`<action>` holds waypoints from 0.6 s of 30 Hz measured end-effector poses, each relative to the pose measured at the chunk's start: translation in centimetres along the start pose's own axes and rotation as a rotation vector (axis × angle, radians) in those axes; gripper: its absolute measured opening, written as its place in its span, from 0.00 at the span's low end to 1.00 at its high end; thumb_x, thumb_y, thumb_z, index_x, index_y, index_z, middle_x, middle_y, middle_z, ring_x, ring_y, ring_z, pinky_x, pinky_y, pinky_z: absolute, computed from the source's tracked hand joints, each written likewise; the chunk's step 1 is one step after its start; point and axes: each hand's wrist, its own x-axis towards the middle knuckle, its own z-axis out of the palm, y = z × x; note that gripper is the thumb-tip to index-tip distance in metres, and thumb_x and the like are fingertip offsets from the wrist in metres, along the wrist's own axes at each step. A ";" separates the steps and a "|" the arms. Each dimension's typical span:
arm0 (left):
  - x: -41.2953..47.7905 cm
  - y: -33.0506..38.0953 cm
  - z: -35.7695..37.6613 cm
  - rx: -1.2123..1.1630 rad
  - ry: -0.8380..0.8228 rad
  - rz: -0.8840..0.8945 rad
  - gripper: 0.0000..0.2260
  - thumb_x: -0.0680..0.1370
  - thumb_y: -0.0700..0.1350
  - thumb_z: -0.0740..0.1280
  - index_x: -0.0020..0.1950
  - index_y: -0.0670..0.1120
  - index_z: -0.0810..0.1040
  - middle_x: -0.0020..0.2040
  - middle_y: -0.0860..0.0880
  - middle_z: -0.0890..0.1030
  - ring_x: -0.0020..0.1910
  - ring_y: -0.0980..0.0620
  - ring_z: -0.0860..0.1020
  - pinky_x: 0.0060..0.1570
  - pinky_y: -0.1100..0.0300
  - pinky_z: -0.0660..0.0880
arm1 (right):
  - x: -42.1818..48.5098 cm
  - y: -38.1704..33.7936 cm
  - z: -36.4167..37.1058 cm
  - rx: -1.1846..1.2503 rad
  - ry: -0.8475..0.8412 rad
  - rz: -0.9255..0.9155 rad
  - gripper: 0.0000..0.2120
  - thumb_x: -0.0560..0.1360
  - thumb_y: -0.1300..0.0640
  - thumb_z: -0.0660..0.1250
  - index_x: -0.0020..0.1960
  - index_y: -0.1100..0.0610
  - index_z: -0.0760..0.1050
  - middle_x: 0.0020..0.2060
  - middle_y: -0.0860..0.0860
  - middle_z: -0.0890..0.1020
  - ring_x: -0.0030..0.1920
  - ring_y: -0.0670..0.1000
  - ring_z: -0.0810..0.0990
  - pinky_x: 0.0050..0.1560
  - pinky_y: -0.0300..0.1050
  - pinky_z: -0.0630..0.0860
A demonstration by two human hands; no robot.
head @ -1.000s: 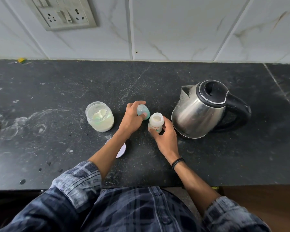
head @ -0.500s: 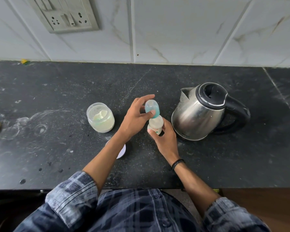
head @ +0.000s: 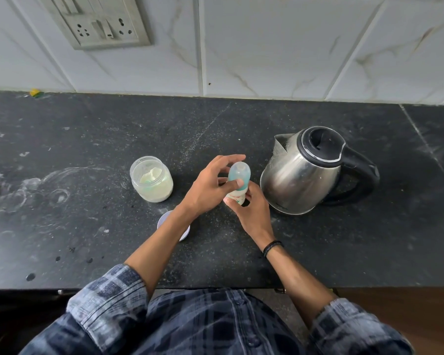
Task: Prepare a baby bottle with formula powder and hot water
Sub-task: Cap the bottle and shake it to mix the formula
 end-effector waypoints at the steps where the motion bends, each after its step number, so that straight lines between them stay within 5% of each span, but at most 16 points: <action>1: 0.0 0.0 0.0 0.010 -0.005 0.003 0.22 0.79 0.41 0.72 0.72 0.51 0.75 0.65 0.53 0.76 0.62 0.58 0.77 0.64 0.52 0.77 | 0.0 0.0 0.0 -0.002 -0.003 0.000 0.24 0.71 0.49 0.78 0.65 0.45 0.76 0.58 0.43 0.82 0.58 0.43 0.81 0.60 0.50 0.81; 10: -0.4 -0.5 0.2 0.008 0.004 -0.001 0.22 0.78 0.42 0.74 0.71 0.51 0.77 0.66 0.53 0.77 0.63 0.56 0.77 0.66 0.50 0.77 | 0.0 0.0 -0.2 -0.016 -0.013 0.005 0.26 0.71 0.49 0.78 0.67 0.47 0.76 0.58 0.42 0.81 0.58 0.43 0.81 0.60 0.50 0.80; 18: -0.6 -1.0 0.3 0.004 0.011 -0.003 0.25 0.77 0.42 0.75 0.73 0.50 0.74 0.68 0.53 0.75 0.65 0.60 0.76 0.64 0.63 0.75 | -0.2 -0.5 -0.5 -0.004 -0.032 0.023 0.31 0.67 0.45 0.79 0.68 0.46 0.74 0.61 0.42 0.81 0.61 0.44 0.81 0.62 0.53 0.80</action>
